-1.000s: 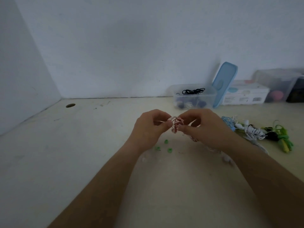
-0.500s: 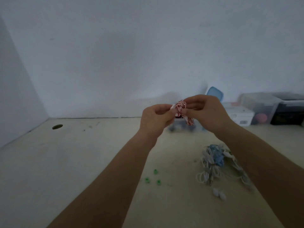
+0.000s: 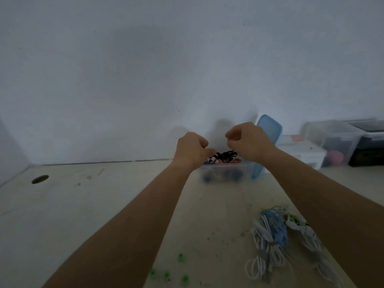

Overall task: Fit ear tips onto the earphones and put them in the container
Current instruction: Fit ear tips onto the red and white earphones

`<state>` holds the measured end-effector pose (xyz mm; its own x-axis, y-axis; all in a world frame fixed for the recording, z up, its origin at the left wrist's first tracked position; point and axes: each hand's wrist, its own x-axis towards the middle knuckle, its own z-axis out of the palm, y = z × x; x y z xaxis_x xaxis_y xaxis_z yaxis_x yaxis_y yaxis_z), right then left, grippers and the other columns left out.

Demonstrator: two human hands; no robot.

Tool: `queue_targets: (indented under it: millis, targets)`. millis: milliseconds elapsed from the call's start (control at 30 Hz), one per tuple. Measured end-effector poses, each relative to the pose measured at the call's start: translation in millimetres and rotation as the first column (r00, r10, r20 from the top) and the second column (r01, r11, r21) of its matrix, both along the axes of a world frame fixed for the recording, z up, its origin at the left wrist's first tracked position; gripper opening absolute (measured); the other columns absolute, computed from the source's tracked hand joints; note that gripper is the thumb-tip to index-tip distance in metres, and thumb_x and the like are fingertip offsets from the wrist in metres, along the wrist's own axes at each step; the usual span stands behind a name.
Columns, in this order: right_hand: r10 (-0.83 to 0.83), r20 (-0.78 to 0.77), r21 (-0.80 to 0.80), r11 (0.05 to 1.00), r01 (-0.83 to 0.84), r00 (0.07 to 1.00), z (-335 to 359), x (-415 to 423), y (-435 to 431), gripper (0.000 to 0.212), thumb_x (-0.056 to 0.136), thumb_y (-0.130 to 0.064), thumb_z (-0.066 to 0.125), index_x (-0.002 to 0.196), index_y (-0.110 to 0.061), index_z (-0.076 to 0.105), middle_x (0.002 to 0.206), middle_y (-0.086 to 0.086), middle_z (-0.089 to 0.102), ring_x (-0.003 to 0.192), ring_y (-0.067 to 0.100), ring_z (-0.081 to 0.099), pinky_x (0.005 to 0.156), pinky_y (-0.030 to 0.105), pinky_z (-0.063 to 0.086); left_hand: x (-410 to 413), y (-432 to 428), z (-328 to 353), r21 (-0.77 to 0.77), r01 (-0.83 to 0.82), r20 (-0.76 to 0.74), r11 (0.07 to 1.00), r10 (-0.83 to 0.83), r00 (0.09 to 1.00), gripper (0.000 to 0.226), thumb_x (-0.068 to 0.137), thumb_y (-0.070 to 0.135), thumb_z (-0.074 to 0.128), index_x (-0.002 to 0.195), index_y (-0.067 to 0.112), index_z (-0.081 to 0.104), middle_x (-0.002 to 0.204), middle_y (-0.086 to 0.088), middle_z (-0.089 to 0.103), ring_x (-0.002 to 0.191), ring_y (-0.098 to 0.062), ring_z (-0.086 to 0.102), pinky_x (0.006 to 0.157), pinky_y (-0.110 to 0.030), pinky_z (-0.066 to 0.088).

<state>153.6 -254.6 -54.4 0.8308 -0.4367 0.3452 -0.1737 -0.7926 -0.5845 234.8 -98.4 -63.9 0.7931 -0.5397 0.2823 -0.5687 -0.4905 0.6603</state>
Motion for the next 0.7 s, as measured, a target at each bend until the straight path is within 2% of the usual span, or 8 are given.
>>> queue_targets:
  millis: [100, 233, 300, 367, 467, 567, 633, 700]
  targets:
    - [0.020, 0.043, 0.004, 1.000, -0.020, 0.999, 5, -16, 8, 0.024, 0.090, -0.014, 0.060, 0.110, -0.018, 0.073, 0.109, -0.003, 0.071, 0.095, 0.008, 0.061, 0.086, 0.018, 0.044, -11, 13, 4, -0.036, -0.016, 0.023, 0.999, 0.017, 1.000, 0.026, 0.090, 0.023, 0.066, 0.067, 0.013, 0.059, 0.066, -0.004, 0.047, 0.061, -0.014, 0.041, 0.055, -0.024, 0.034]
    - [0.066, 0.045, 0.006, 0.998, -0.066, 0.997, 8, -51, 23, 0.023, 0.091, -0.012, 0.059, 0.107, -0.018, 0.074, 0.104, -0.004, 0.071, 0.096, 0.008, 0.063, 0.085, 0.016, 0.044, -47, 37, 3, -0.116, -0.017, 0.004, 0.993, 0.018, 1.000, 0.020, 0.090, 0.020, 0.061, 0.071, 0.022, 0.058, 0.070, -0.003, 0.053, 0.067, -0.016, 0.046, 0.066, -0.026, 0.041]
    - [0.087, 0.028, 0.007, 0.996, -0.087, 0.996, 9, -72, 28, 0.021, 0.092, -0.013, 0.060, 0.106, -0.018, 0.075, 0.100, -0.006, 0.070, 0.094, 0.008, 0.064, 0.080, 0.013, 0.044, -72, 47, -1, -0.127, 0.003, -0.028, 0.992, -0.007, 1.000, 0.020, 0.091, 0.022, 0.063, 0.073, 0.018, 0.072, 0.069, -0.009, 0.064, 0.064, -0.018, 0.054, 0.066, -0.027, 0.046]
    - [0.111, 0.002, -0.005, 0.994, -0.111, 0.994, 9, -96, 32, 0.018, 0.091, -0.016, 0.062, 0.103, -0.020, 0.075, 0.097, -0.008, 0.070, 0.091, 0.007, 0.064, 0.073, 0.010, 0.041, -100, 55, -5, -0.104, 0.056, -0.053, 0.993, -0.062, 0.997, 0.017, 0.091, 0.023, 0.065, 0.081, 0.016, 0.078, 0.070, -0.003, 0.070, 0.060, -0.010, 0.057, 0.062, -0.023, 0.046]
    - [0.143, -0.084, -0.013, 0.989, -0.145, 0.986, 7, -133, 34, 0.017, 0.090, -0.015, 0.063, 0.098, -0.024, 0.075, 0.093, -0.011, 0.069, 0.090, 0.006, 0.063, 0.078, 0.014, 0.044, -138, 61, -16, -0.007, 0.164, -0.057, 0.987, -0.164, 0.985, 0.012, 0.090, 0.025, 0.067, 0.090, 0.021, 0.078, 0.075, 0.012, 0.067, 0.061, 0.005, 0.054, 0.065, -0.013, 0.043]
    - [0.182, -0.207, 0.019, 0.983, -0.182, 0.961, 2, -168, 33, 0.031, 0.084, -0.004, 0.060, 0.099, -0.028, 0.073, 0.096, -0.012, 0.070, 0.093, 0.006, 0.064, 0.087, 0.025, 0.052, -164, 60, -30, 0.058, 0.216, -0.067, 0.975, -0.212, 0.975, 0.017, 0.088, 0.025, 0.070, 0.104, 0.022, 0.075, 0.096, 0.010, 0.071, 0.075, 0.004, 0.059, 0.076, -0.012, 0.048]
    - [0.182, -0.261, -0.006, 0.982, -0.190, 0.948, -5, -186, 33, 0.033, 0.081, -0.006, 0.062, 0.101, -0.032, 0.070, 0.096, -0.013, 0.066, 0.090, 0.005, 0.062, 0.078, 0.021, 0.050, -177, 58, -38, 0.078, 0.209, -0.102, 0.975, -0.201, 0.974, 0.028, 0.085, 0.027, 0.074, 0.112, 0.024, 0.068, 0.099, 0.006, 0.070, 0.081, -0.004, 0.061, 0.076, -0.020, 0.052]
    - [0.134, -0.305, -0.080, 0.983, -0.166, 0.943, -14, -198, 34, 0.029, 0.083, -0.023, 0.071, 0.110, -0.033, 0.066, 0.095, -0.014, 0.063, 0.084, 0.003, 0.058, 0.070, 0.017, 0.043, -186, 55, -46, 0.103, 0.228, -0.187, 0.968, -0.206, 0.960, 0.045, 0.082, 0.029, 0.077, 0.121, 0.027, 0.056, 0.097, 0.004, 0.066, 0.080, -0.008, 0.061, 0.064, -0.018, 0.048]
